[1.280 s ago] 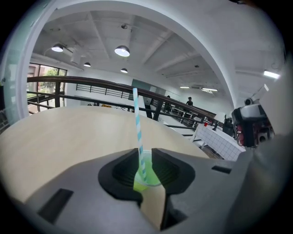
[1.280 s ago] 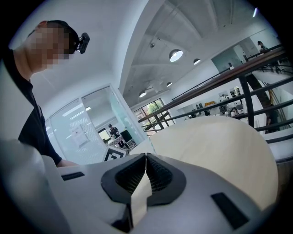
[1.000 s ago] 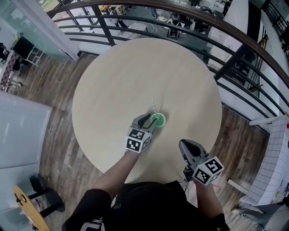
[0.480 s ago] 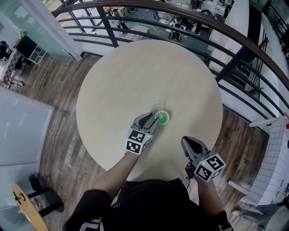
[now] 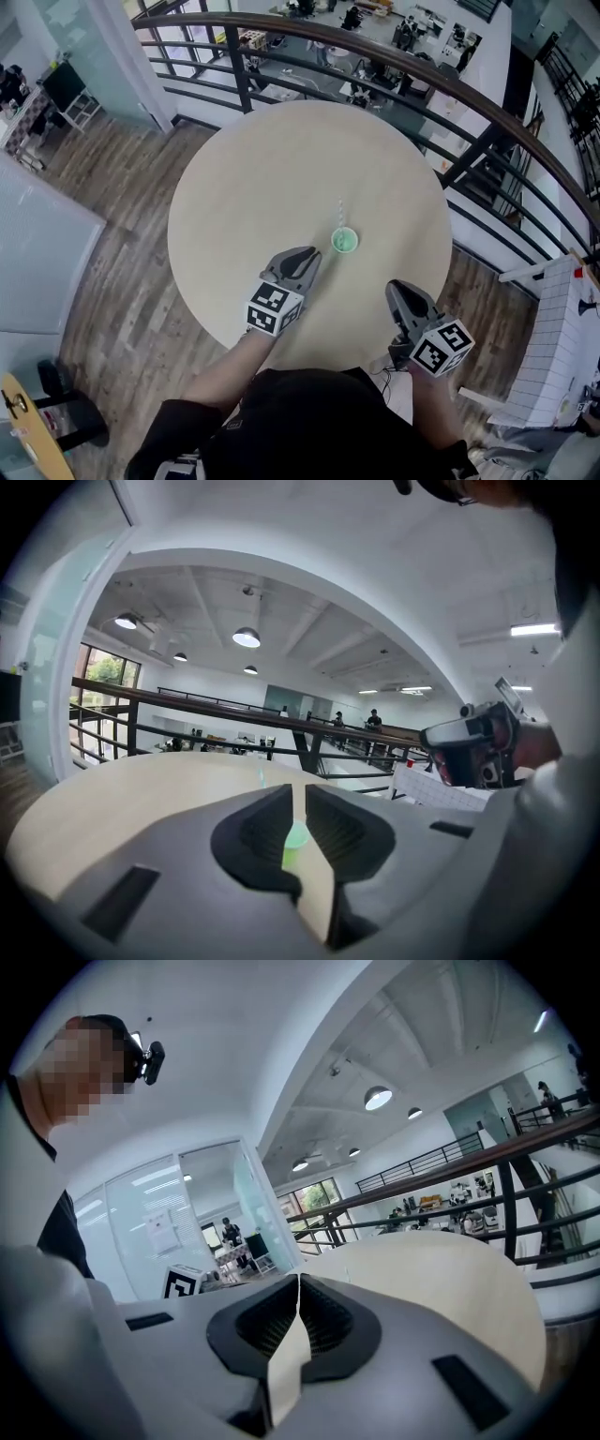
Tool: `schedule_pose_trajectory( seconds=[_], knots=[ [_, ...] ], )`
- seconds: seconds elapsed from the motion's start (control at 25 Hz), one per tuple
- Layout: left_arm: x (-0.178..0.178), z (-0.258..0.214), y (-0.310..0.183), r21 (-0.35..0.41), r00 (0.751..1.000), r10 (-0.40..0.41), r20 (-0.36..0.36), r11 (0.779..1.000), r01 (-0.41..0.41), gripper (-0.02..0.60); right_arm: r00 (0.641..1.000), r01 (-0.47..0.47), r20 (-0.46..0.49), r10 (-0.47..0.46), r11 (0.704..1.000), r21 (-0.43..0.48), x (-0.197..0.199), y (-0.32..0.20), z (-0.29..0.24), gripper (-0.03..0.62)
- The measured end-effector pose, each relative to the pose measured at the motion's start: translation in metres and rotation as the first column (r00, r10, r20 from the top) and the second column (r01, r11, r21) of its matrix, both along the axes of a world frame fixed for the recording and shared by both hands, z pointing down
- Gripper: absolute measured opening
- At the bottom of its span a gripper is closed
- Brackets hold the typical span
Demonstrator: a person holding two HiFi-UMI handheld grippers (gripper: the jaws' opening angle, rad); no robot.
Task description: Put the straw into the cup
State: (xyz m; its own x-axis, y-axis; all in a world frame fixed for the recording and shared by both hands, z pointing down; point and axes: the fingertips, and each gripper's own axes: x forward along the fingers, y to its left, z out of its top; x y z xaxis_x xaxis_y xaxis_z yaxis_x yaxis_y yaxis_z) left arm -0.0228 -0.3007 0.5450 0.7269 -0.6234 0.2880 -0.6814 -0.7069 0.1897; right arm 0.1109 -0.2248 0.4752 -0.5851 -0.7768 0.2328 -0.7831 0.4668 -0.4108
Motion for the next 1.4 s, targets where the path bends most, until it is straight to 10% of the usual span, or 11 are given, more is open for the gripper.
schedule_pose_trajectory(
  seconds=[0.64,1.4],
  knots=[
    [0.005,-0.083,0.091,0.190,0.997,0.066,0.039,0.979,-0.072,0.023,0.993,-0.115,-0.018,0.119,0.984,0.136,0.049,0.073,-0.064,0.023],
    [0.085,-0.125,0.146,0.207,0.997,0.072,0.023,0.976,-0.075,0.008,0.993,-0.117,0.015,0.116,0.968,0.220,0.124,0.127,-0.083,0.021]
  ],
)
